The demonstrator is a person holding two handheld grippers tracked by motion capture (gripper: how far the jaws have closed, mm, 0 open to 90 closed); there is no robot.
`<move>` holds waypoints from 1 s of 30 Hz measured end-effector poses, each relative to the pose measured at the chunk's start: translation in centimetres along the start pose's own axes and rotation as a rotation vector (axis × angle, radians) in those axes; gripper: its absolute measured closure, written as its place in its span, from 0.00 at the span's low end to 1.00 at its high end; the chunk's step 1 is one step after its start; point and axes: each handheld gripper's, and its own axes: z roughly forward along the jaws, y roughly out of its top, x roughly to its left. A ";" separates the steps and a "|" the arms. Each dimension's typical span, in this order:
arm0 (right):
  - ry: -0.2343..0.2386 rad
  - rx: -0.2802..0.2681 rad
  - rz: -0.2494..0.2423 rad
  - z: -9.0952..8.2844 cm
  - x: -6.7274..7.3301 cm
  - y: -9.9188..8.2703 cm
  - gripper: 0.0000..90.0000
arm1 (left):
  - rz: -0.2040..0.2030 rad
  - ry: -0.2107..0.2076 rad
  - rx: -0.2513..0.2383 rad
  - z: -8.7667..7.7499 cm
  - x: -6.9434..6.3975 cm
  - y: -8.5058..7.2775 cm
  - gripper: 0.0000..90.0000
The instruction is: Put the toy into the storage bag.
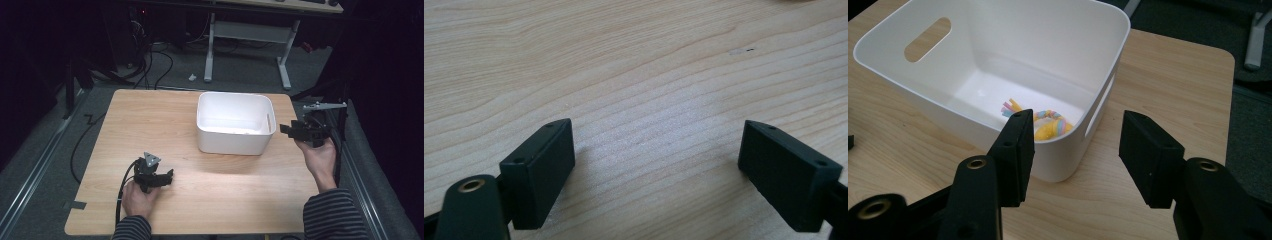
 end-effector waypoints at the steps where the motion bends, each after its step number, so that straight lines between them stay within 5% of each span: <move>1: 0.000 -0.003 0.003 -0.2 0.0 -0.1 0.54 | 0.000 0.000 0.000 0.0 0.0 0.0 0.17; 22: -0.019 -0.057 -0.037 -3.6 0.8 -3.9 0.53 | 0.000 0.001 0.000 0.0 0.0 0.0 0.17; 30: -0.045 -0.065 -0.034 -3.0 1.3 -6.4 0.54 | 0.000 0.001 0.000 0.0 0.0 0.0 0.17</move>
